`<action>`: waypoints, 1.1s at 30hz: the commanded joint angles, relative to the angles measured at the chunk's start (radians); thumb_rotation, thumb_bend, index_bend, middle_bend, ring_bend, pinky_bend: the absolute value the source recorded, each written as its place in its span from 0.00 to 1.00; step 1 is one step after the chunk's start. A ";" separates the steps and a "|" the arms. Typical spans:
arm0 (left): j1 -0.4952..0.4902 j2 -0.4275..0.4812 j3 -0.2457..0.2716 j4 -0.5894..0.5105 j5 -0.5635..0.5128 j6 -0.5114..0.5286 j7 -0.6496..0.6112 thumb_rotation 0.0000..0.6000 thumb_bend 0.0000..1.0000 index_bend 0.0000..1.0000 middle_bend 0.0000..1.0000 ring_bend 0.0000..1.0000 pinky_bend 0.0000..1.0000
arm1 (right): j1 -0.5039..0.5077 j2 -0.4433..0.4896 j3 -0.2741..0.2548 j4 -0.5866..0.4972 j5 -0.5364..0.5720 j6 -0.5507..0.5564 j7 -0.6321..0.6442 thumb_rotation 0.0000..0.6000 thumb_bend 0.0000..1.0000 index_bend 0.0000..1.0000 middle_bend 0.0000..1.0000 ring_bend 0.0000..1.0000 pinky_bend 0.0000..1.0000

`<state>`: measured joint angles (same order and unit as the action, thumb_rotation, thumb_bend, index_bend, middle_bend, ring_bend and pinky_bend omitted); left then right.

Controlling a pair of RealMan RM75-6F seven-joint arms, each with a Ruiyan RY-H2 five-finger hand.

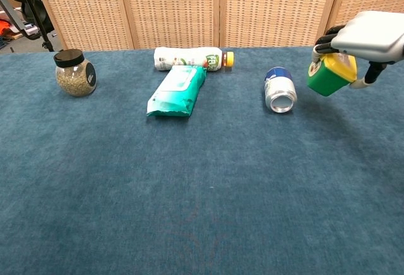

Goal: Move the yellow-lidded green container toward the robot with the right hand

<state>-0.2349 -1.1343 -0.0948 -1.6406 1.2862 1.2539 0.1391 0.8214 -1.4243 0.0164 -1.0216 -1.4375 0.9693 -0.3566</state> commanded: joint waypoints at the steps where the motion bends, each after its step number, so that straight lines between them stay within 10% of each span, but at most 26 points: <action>1: 0.004 0.007 0.000 -0.006 0.002 0.006 -0.007 1.00 0.00 0.00 0.00 0.00 0.00 | -0.038 0.190 0.124 -0.449 0.445 -0.039 -0.575 1.00 1.00 0.59 0.51 0.41 0.50; 15: 0.012 0.029 0.015 -0.028 0.037 0.022 -0.042 1.00 0.00 0.00 0.00 0.00 0.00 | 0.013 0.304 0.095 -0.878 0.977 0.219 -0.976 1.00 1.00 0.59 0.51 0.41 0.51; 33: 0.018 0.048 0.025 -0.031 0.064 0.032 -0.087 1.00 0.00 0.00 0.00 0.00 0.00 | 0.126 0.266 0.104 -0.857 1.323 0.075 -0.850 1.00 1.00 0.59 0.51 0.41 0.51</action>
<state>-0.2168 -1.0867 -0.0702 -1.6718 1.3503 1.2862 0.0525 0.9176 -1.1411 0.1240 -1.8934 -0.1613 1.0680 -1.2190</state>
